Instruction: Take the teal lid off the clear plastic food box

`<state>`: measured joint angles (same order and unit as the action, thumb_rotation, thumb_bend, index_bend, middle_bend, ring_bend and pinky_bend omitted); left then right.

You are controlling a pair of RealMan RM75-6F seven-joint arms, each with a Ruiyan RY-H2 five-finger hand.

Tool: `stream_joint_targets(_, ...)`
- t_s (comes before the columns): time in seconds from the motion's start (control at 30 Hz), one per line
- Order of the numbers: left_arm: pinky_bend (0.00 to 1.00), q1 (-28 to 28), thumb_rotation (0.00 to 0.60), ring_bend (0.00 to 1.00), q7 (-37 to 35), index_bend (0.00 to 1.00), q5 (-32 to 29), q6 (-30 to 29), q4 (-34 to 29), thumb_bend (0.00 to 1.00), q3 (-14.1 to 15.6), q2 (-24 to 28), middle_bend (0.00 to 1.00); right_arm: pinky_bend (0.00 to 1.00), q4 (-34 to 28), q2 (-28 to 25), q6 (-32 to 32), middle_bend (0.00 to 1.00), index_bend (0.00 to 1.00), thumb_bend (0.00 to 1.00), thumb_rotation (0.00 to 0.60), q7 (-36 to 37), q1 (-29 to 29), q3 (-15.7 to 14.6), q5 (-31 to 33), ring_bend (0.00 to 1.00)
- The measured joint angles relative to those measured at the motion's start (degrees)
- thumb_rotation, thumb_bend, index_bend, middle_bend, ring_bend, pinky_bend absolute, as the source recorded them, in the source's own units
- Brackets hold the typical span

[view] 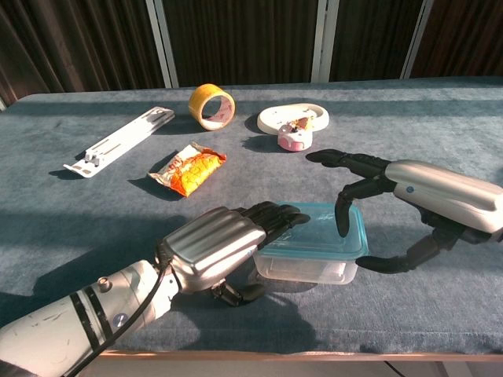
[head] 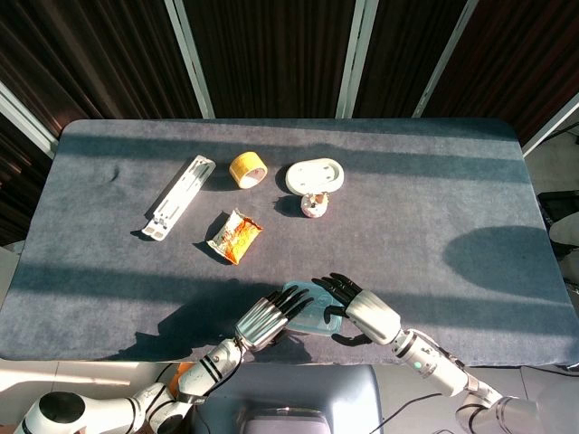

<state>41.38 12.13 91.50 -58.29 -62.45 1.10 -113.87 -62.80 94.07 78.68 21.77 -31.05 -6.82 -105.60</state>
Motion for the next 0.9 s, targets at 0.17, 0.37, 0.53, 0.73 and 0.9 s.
stream_joint_targets(0.17, 0.22, -0.18, 0.600, 0.39, 0.06, 0.00, 0.56, -0.53, 0.52, 0.27, 0.33, -0.32, 0.38, 0.00, -0.58, -0.46, 0.23, 0.05, 0.63, 0.41, 0.600, -0.02, -0.05, 0.12, 0.25, 0.00)
stream_joint_targets(0.37, 0.22, -0.36, 0.600, 0.39, 0.04, 0.00, 0.74, -0.73, 0.93, 0.27, 0.45, -0.46, 0.38, 0.00, -1.01, -0.93, 0.41, 0.05, 0.63, 0.40, 0.600, 0.01, 0.04, 0.17, 0.60, 0.00)
stream_joint_targets(0.53, 0.22, -0.56, 0.600, 0.39, -0.07, 0.00, 1.04, -0.93, 1.59, 0.27, 0.74, -0.72, 0.39, 0.00, -1.06, -1.04, 0.51, 0.05, 0.63, 0.41, 0.600, 0.06, 0.03, 0.39, 0.88, 0.00)
stream_joint_targets(0.73, 0.22, -0.74, 0.600, 0.39, 0.03, 0.00, 2.02, -1.88, 1.40, 0.27, 1.21, -0.51, 0.39, 0.00, -0.51, -0.86, 0.68, 0.05, 0.63, 0.42, 0.600, -0.36, -0.04, 0.97, 1.28, 0.00)
stream_joint_targets(0.9, 0.22, -0.91, 0.600, 0.39, 0.23, 0.00, 2.91, -2.48, 0.73, 0.27, 1.81, 0.00, 0.39, 0.00, 0.70, -0.18, 0.93, 0.06, 0.64, 0.43, 0.600, -1.53, -0.19, 1.62, 1.46, 0.00)
